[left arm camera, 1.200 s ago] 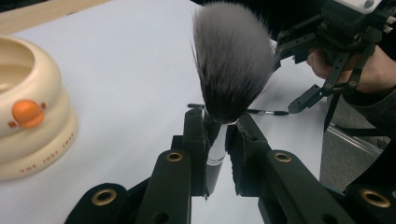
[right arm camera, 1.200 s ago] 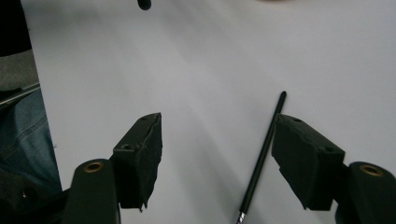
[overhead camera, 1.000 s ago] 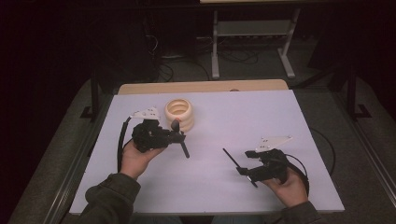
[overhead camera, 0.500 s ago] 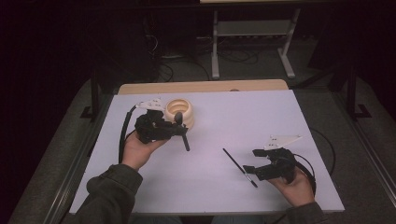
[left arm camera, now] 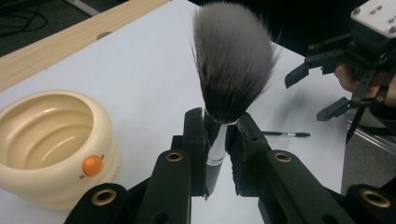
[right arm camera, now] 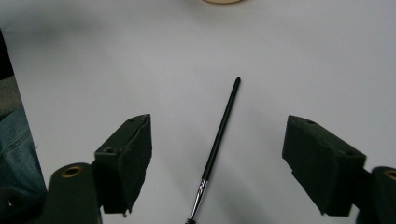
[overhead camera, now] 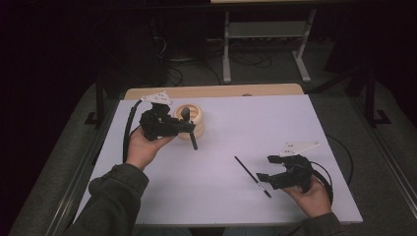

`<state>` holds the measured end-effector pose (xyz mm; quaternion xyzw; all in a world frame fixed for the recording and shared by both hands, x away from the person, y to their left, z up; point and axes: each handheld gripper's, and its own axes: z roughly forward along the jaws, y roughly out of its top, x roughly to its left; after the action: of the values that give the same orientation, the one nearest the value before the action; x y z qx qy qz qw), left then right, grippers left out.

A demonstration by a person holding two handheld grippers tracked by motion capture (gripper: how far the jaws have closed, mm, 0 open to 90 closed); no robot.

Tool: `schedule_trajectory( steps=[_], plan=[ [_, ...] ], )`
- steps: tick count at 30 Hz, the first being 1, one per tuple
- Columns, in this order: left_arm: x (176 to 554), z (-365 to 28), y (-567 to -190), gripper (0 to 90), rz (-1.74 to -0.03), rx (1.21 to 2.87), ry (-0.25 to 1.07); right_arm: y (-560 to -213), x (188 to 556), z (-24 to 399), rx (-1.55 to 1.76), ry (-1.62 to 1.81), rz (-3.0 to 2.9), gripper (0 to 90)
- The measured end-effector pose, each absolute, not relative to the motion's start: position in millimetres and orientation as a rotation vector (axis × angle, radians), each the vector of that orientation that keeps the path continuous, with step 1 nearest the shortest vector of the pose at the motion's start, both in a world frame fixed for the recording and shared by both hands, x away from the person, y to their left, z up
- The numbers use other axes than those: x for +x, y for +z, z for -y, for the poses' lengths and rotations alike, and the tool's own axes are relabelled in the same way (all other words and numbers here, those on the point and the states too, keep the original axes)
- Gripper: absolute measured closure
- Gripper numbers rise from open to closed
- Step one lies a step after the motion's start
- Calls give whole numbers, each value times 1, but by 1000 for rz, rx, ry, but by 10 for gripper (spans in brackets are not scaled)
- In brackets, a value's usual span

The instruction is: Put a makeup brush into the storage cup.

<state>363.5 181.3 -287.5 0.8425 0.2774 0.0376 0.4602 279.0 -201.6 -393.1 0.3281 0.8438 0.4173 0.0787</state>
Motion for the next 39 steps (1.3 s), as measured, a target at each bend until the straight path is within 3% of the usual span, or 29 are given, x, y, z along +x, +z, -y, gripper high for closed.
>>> schedule_trajectory(
  steps=[23, 29, 39],
  plan=[
    [427, -185, -263, 777, -816, 2044, 201, -393, 282, 199, 976, 1258, -2525, 216],
    [448, -190, -273, 777, -930, 1989, 276, -394, 284, 200, 970, 1256, -2522, 215],
    [467, -191, -294, 776, -1011, 1999, 294, -393, 284, 200, 983, 1272, -2515, 215]
  ],
)
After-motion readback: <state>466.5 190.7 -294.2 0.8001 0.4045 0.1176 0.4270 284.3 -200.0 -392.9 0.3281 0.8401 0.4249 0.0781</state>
